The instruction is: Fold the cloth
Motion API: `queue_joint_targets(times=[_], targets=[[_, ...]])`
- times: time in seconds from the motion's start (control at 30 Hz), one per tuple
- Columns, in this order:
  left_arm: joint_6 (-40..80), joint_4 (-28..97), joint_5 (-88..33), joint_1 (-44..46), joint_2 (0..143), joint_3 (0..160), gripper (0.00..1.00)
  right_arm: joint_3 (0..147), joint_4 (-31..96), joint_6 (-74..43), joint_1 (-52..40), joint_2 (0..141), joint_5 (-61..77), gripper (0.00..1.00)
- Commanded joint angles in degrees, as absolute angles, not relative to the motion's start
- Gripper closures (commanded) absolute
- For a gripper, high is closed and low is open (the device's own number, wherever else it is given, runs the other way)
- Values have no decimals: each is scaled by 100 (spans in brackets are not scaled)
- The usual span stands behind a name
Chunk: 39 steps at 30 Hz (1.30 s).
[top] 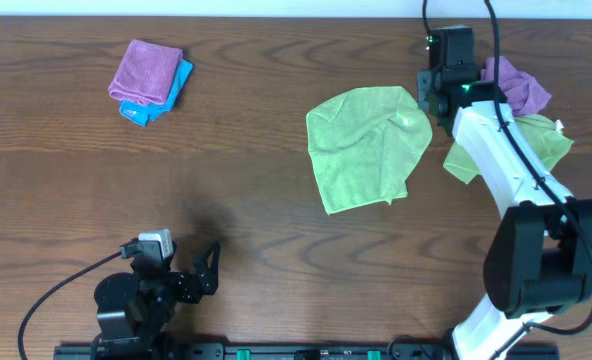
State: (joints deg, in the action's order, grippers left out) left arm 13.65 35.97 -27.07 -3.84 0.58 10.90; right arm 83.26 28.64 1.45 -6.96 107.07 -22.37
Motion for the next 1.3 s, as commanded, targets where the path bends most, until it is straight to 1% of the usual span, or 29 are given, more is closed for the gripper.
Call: queue_joint_targets(times=[0.0,0.03,0.13,0.2,0.27,0.33,0.43,0.53,0.67,0.83,0.9,1.07,1.27], targets=[[1852,3557,-2814,-355,25,1074,5,8357,3234,-121,-805,10401,-1640,50],[2053,3507,-2832,-355,27,1076,5,8357,3505,-123,-832,10322,-1282,49],[2154,3229,-3247,-355,45,1111,5,8357,4226,-309,-812,10156,-34,43],[2270,3203,-3291,-355,165,1308,5,8357,4772,-565,-690,10134,854,39],[2276,3214,-3288,-355,414,1579,5,8348,5085,-650,-548,10136,1420,37],[2276,3236,-3288,-355,792,1894,5,8346,5356,-751,-375,10136,1892,35],[2276,3240,-3293,-355,1601,2414,5,8337,5839,-773,-58,10136,2471,35],[2272,3256,-3306,-333,2676,3074,5,8217,6191,-770,156,10136,2641,35],[2272,3251,-3310,-126,4062,3929,5,7872,6119,-777,207,10136,2644,36],[2274,3247,-3317,316,5306,4720,5,7190,5614,-1072,207,10136,2740,37],[2276,3124,-3448,469,5647,4866,5,6866,5376,-1146,207,10136,2941,38],[2491,2327,-4018,626,6165,4882,5,6189,4871,-1601,204,10136,3135,41],[2729,2023,-4014,711,6528,4882,5,5918,4357,-1894,102,10136,3347,42]])
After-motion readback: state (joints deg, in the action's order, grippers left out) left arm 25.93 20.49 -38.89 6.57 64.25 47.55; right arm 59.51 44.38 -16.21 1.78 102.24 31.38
